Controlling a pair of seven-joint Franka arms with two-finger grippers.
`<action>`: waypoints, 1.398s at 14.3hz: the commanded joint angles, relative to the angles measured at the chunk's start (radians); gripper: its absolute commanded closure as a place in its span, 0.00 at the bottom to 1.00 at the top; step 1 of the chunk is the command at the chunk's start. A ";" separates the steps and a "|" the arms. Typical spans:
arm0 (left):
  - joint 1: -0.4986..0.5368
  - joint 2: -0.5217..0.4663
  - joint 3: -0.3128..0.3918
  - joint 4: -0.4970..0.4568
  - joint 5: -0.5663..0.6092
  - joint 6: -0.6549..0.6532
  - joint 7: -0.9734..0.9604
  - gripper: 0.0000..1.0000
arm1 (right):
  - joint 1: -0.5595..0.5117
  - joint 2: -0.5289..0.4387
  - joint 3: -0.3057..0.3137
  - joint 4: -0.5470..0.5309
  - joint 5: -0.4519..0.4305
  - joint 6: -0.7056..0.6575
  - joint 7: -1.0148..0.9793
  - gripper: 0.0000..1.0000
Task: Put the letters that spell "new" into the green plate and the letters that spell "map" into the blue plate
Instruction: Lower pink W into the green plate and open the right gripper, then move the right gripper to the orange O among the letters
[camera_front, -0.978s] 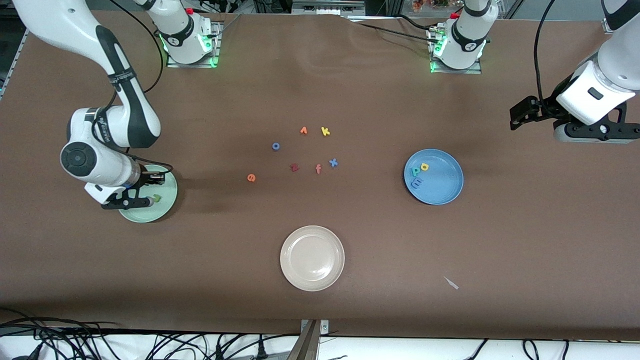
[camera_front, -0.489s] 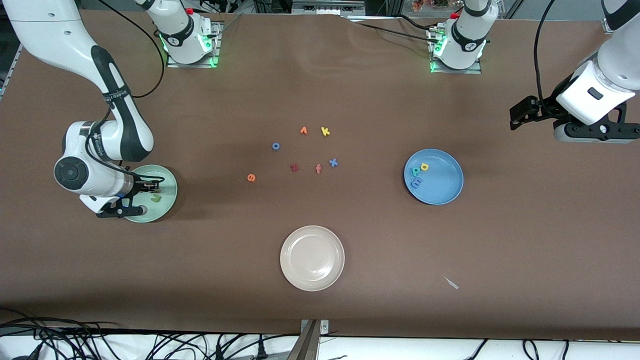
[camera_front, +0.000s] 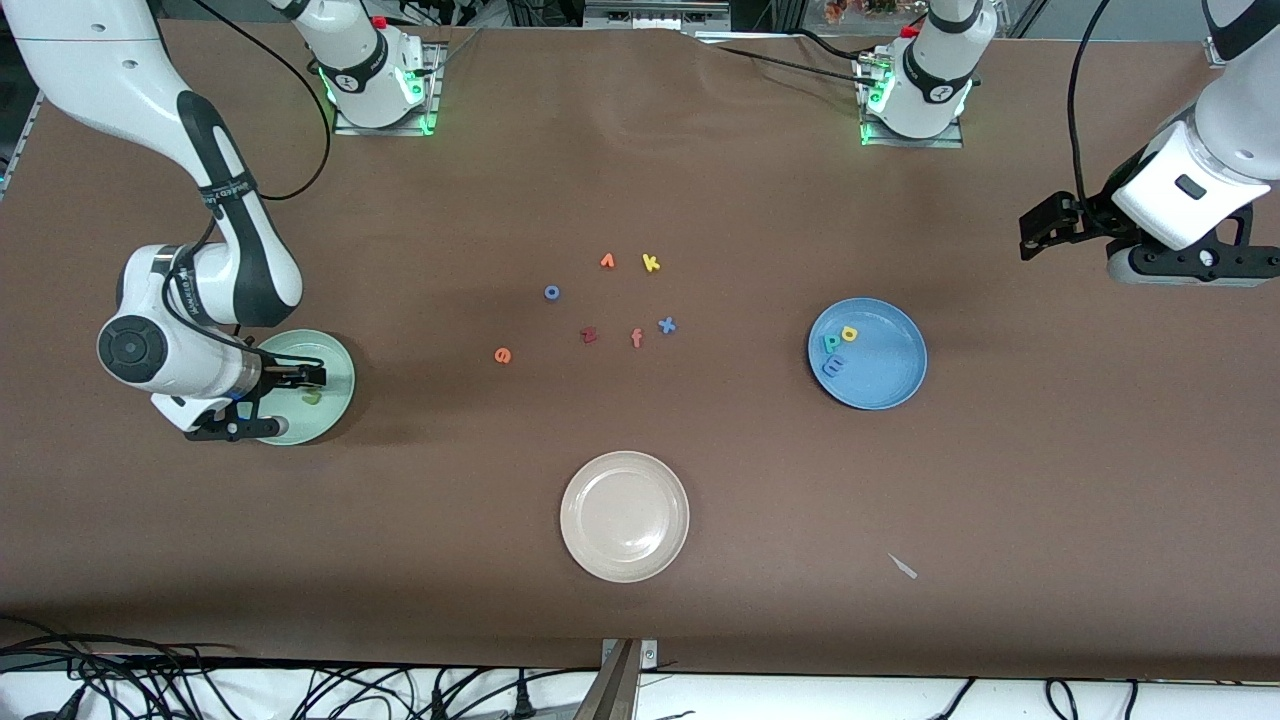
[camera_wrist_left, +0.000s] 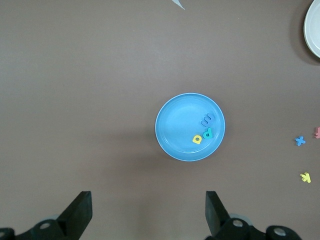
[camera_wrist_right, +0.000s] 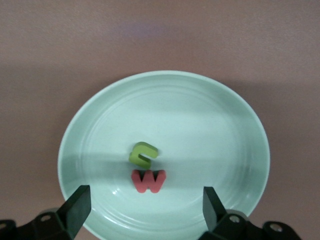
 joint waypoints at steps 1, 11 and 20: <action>0.002 -0.008 -0.004 0.013 -0.004 -0.016 -0.009 0.00 | 0.006 -0.007 0.017 0.017 0.051 -0.039 0.050 0.00; -0.001 -0.008 -0.006 0.014 -0.004 -0.018 -0.009 0.00 | 0.112 -0.003 0.166 0.043 0.057 -0.034 0.505 0.00; -0.009 -0.008 -0.012 0.014 -0.004 -0.018 -0.012 0.00 | 0.252 -0.004 0.167 -0.018 0.069 0.063 0.644 0.00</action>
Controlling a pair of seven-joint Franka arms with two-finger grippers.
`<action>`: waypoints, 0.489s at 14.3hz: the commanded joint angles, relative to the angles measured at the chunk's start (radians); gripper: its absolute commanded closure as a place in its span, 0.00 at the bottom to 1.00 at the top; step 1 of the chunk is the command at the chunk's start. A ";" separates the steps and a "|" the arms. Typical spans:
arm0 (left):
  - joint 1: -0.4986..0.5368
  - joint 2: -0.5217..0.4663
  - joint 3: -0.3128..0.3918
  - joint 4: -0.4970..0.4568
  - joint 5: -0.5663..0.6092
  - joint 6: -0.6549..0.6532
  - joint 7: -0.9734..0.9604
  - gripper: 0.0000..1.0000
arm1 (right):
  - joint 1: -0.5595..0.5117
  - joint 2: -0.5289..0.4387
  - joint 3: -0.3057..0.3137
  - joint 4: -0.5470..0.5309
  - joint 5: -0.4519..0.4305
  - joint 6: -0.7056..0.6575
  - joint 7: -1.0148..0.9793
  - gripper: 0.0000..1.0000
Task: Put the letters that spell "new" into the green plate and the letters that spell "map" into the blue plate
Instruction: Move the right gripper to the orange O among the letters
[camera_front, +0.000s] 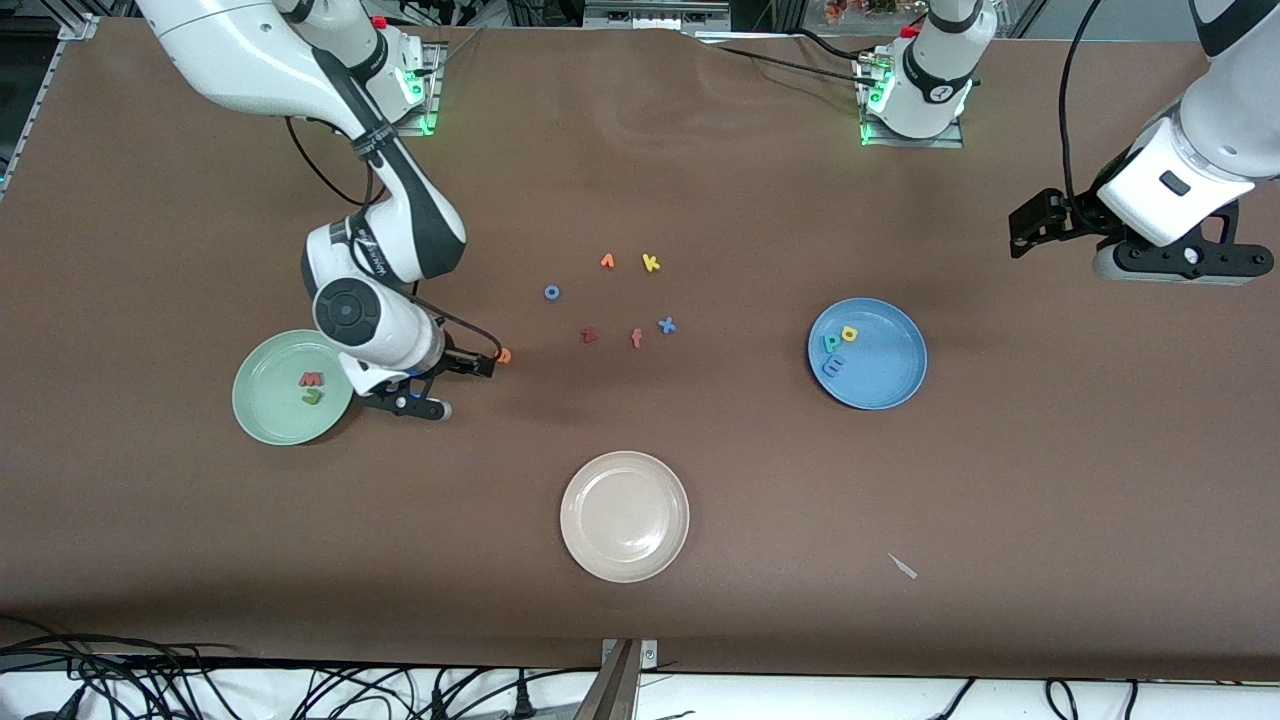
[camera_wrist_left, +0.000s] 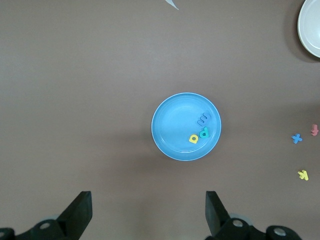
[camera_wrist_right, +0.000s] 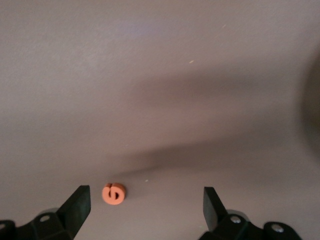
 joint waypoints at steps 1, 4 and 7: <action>0.000 -0.008 -0.001 0.012 -0.004 -0.018 -0.010 0.00 | 0.014 -0.007 -0.003 -0.027 0.012 0.032 0.020 0.00; 0.000 -0.008 -0.001 0.012 -0.004 -0.018 -0.010 0.00 | 0.024 -0.004 0.014 -0.079 0.012 0.134 0.051 0.01; 0.000 -0.008 -0.001 0.012 -0.004 -0.018 -0.010 0.00 | 0.056 -0.001 0.014 -0.084 0.012 0.155 0.065 0.01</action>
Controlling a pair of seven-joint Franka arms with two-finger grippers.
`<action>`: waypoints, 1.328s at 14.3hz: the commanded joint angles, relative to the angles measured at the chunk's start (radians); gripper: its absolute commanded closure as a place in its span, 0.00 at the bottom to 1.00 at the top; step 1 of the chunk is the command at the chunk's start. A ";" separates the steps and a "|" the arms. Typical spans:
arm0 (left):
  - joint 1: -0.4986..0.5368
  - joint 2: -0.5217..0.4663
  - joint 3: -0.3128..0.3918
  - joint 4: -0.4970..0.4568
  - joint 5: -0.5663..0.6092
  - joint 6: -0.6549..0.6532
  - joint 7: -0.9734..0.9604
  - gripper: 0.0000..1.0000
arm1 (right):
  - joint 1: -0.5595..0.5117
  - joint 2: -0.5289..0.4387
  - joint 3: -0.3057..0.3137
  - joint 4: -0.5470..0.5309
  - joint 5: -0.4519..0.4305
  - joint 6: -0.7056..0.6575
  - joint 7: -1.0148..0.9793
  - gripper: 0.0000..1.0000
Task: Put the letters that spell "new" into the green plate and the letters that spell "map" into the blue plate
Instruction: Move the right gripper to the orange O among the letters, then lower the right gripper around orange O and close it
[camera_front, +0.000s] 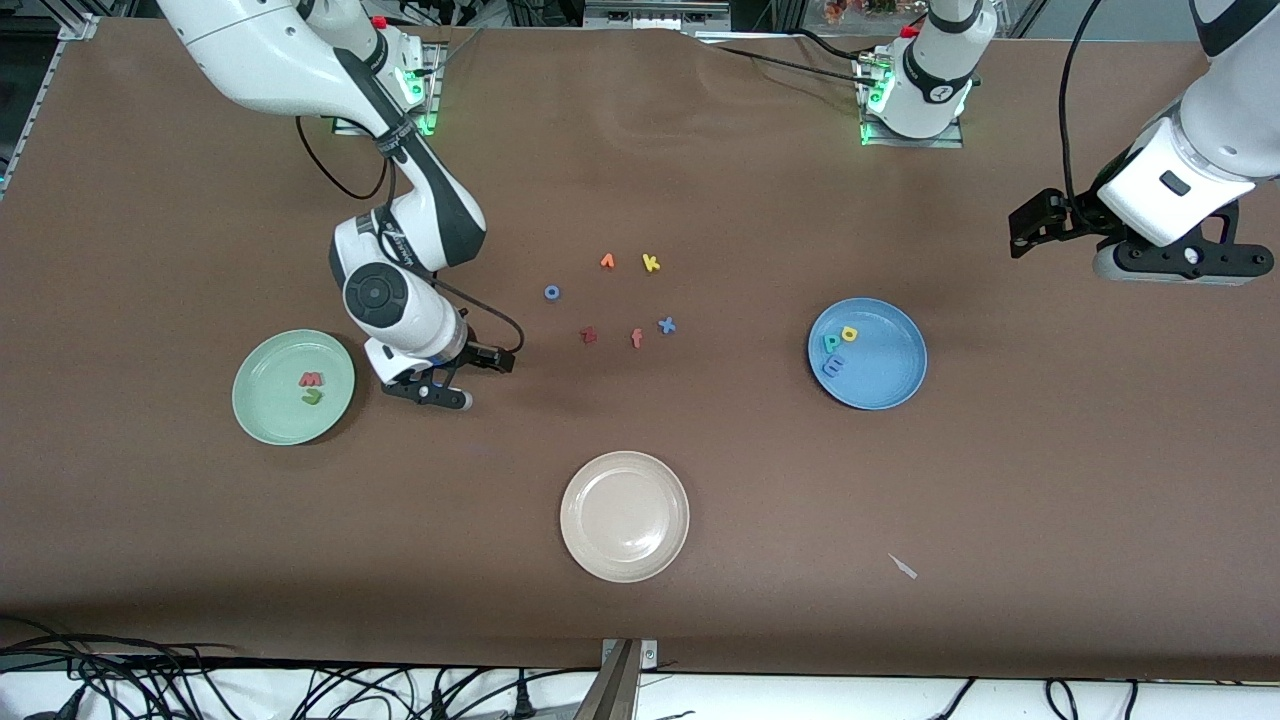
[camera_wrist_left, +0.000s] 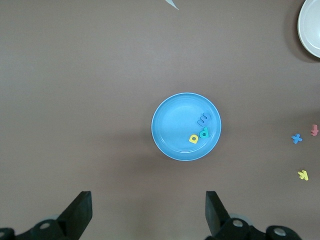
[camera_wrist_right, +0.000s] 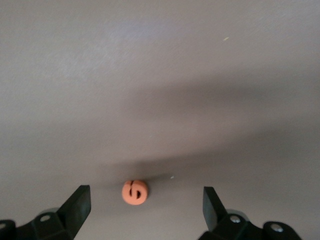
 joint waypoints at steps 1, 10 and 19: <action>0.000 -0.008 -0.001 0.012 -0.004 -0.018 -0.010 0.00 | 0.021 0.006 0.003 -0.014 0.009 0.031 0.019 0.01; 0.000 -0.008 -0.001 0.012 -0.004 -0.018 -0.010 0.00 | 0.029 0.036 0.003 -0.014 0.006 0.060 0.019 0.02; -0.002 -0.008 -0.001 0.012 -0.004 -0.018 -0.010 0.00 | 0.043 0.056 0.003 -0.011 0.007 0.057 0.019 0.02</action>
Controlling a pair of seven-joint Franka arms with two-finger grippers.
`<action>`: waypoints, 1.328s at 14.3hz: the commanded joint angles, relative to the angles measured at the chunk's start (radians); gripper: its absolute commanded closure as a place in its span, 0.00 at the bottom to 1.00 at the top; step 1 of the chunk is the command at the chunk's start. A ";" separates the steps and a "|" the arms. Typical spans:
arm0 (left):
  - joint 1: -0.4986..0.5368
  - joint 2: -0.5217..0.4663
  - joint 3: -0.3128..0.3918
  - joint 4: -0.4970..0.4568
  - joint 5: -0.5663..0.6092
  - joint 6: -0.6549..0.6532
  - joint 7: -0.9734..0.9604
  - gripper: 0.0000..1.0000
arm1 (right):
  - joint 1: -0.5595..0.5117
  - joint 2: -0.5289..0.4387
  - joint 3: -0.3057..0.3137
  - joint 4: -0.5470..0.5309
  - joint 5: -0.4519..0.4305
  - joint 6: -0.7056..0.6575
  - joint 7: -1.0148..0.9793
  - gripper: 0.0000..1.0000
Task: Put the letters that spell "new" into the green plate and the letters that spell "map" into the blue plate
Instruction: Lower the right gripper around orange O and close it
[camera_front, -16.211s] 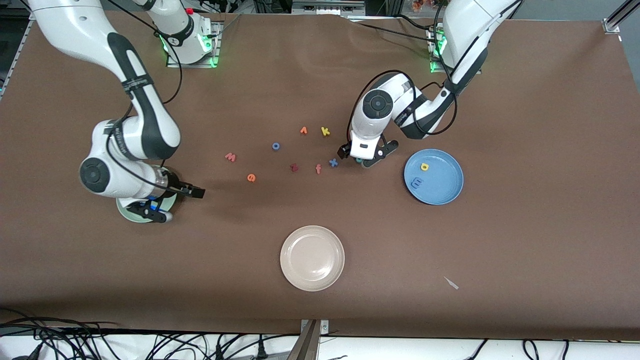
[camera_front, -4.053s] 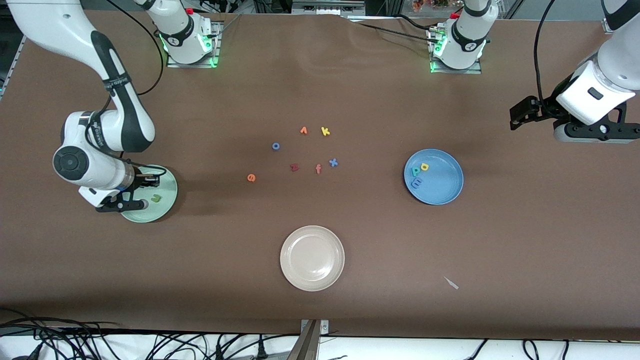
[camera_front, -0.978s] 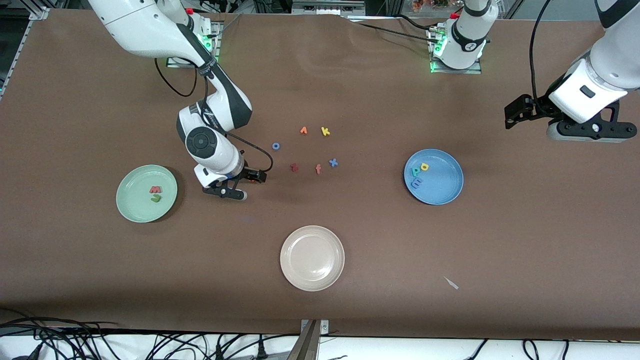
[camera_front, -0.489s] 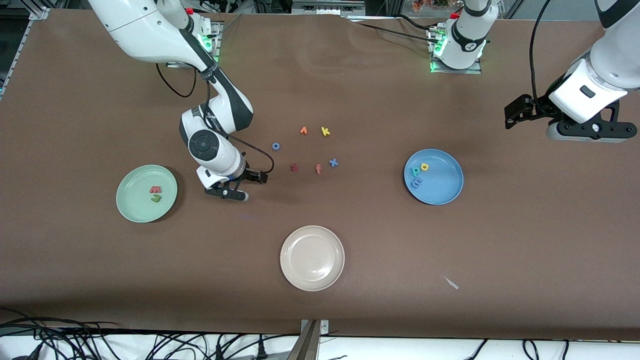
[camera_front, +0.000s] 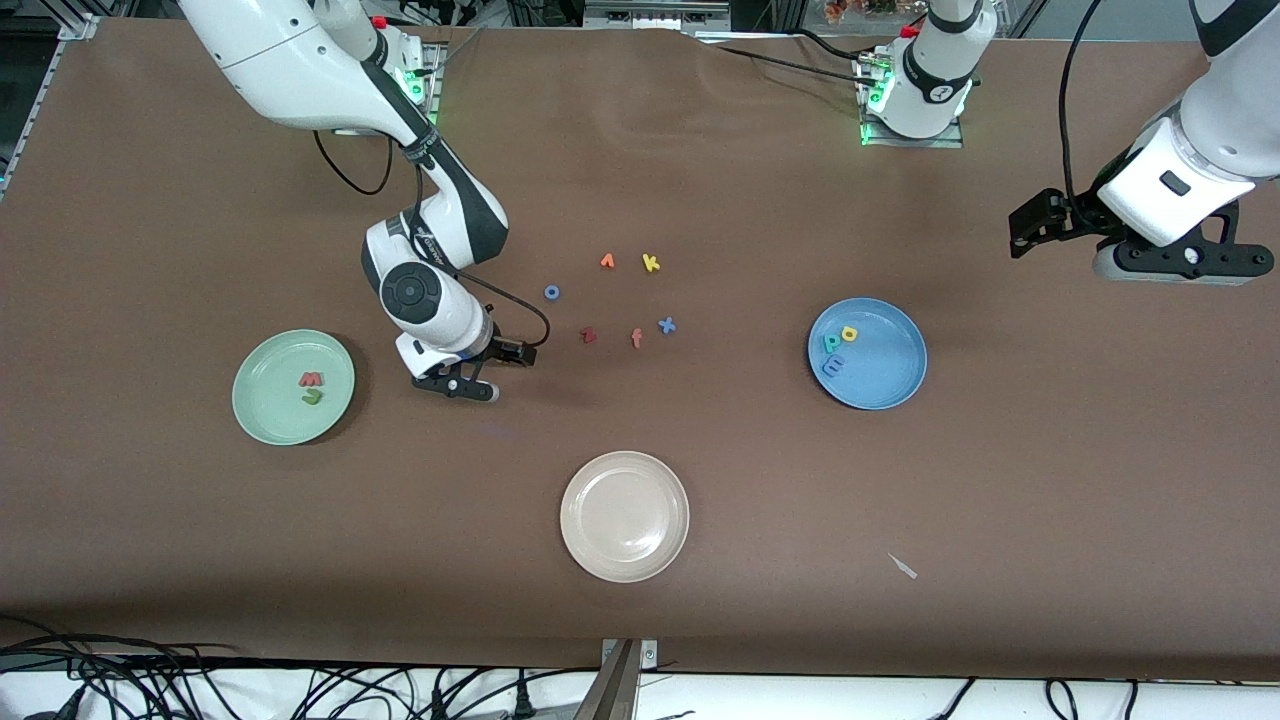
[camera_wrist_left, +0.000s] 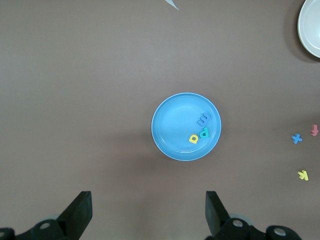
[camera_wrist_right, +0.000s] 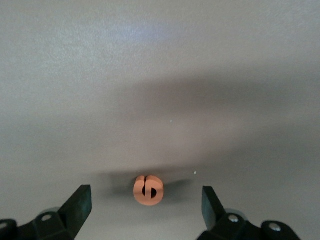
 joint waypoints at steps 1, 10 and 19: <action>-0.002 -0.008 -0.001 0.012 -0.004 -0.018 -0.009 0.00 | 0.011 0.004 0.002 0.001 0.007 0.008 0.009 0.03; -0.002 -0.008 -0.001 0.012 -0.006 -0.018 -0.009 0.00 | 0.012 0.010 0.001 0.001 -0.007 0.010 -0.005 0.22; -0.002 -0.008 -0.001 0.012 -0.006 -0.018 -0.009 0.00 | 0.011 0.013 0.001 0.000 -0.007 0.010 -0.008 0.27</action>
